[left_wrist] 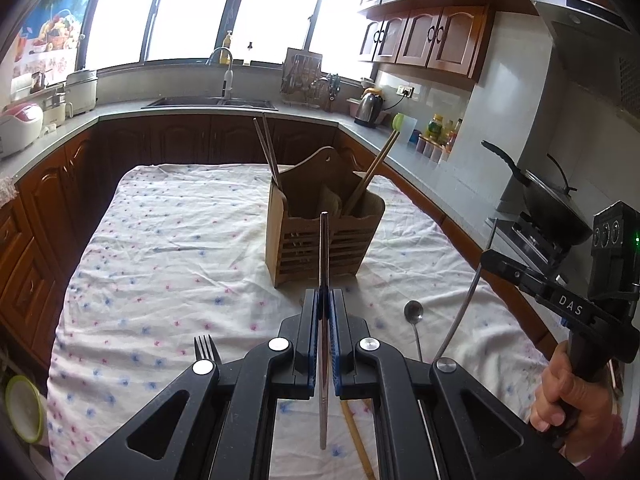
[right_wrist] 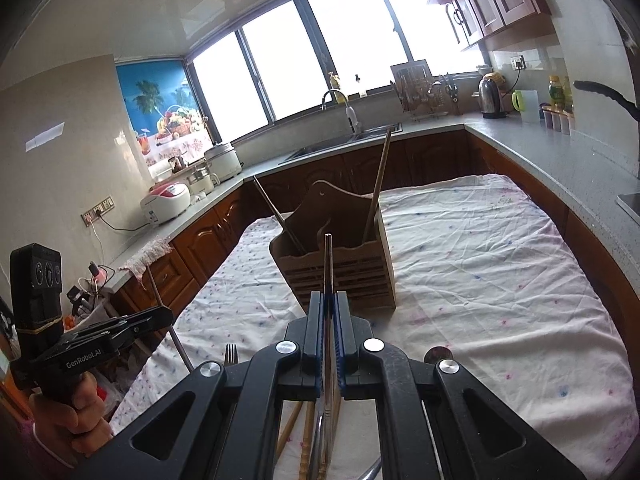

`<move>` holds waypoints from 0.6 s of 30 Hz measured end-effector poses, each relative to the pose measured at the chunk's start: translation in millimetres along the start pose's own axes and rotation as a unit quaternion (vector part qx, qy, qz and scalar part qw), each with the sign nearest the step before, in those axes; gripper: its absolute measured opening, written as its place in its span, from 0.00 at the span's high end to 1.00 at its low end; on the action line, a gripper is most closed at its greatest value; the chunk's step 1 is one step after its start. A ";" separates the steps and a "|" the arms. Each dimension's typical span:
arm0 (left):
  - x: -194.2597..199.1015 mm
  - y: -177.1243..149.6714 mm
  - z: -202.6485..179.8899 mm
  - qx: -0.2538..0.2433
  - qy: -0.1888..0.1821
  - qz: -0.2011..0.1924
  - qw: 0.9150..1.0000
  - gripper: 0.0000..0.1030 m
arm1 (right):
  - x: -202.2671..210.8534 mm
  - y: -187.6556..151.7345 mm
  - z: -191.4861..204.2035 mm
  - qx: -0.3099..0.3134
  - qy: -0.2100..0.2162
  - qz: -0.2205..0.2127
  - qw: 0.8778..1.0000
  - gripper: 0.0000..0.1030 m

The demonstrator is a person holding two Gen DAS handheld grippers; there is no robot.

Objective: Organize utensils
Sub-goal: 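Lift both metal chopsticks and carry them over the wooden holder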

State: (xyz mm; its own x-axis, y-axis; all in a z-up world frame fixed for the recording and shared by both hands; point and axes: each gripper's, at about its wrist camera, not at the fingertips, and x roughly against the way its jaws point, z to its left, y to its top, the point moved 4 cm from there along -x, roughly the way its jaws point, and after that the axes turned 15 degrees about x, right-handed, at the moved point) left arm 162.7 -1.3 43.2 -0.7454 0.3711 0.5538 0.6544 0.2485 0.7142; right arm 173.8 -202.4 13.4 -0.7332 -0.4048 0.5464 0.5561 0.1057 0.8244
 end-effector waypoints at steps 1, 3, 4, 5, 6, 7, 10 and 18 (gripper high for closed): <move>0.5 0.8 -0.5 0.000 0.000 -0.002 1.000 0.97 | 0.7 0.9 0.1 0.000 0.000 -0.001 1.000 0.95; 1.1 2.7 -1.0 0.000 -0.002 -0.005 1.000 0.97 | 0.9 2.8 -1.0 0.000 0.000 -0.003 1.000 0.95; 1.2 3.0 -1.2 0.000 -0.002 -0.006 1.000 0.97 | 1.1 3.0 -1.3 0.000 0.000 -0.005 1.000 0.95; 1.1 3.7 -0.9 0.001 -0.004 -0.007 1.000 0.97 | 1.4 3.4 -1.5 0.000 -0.001 -0.006 1.000 0.95; 1.3 4.8 -1.2 0.001 -0.005 -0.009 1.000 0.97 | 1.6 4.0 -1.8 0.000 -0.001 -0.007 1.000 0.95; 1.7 5.6 -1.0 0.001 -0.005 -0.010 1.000 0.97 | 1.6 5.2 -2.3 0.000 -0.001 -0.008 1.000 0.95; 2.6 10.1 -1.7 0.000 -0.009 -0.018 1.000 0.97 | 1.6 9.6 -4.5 0.000 -0.002 -0.013 1.000 0.95; 10.0 26.4 -2.1 -0.001 -0.023 -0.056 0.998 0.97 | 2.5 31.8 -7.3 0.010 -0.012 -0.039 0.999 0.95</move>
State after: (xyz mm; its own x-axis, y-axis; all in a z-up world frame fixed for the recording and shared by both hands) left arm 172.2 7.1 68.5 -0.8069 0.3814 0.4510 0.5674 0.2882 0.7714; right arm 192.5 -206.6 39.8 -0.7833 -0.3904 0.4838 0.4891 0.0934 0.8672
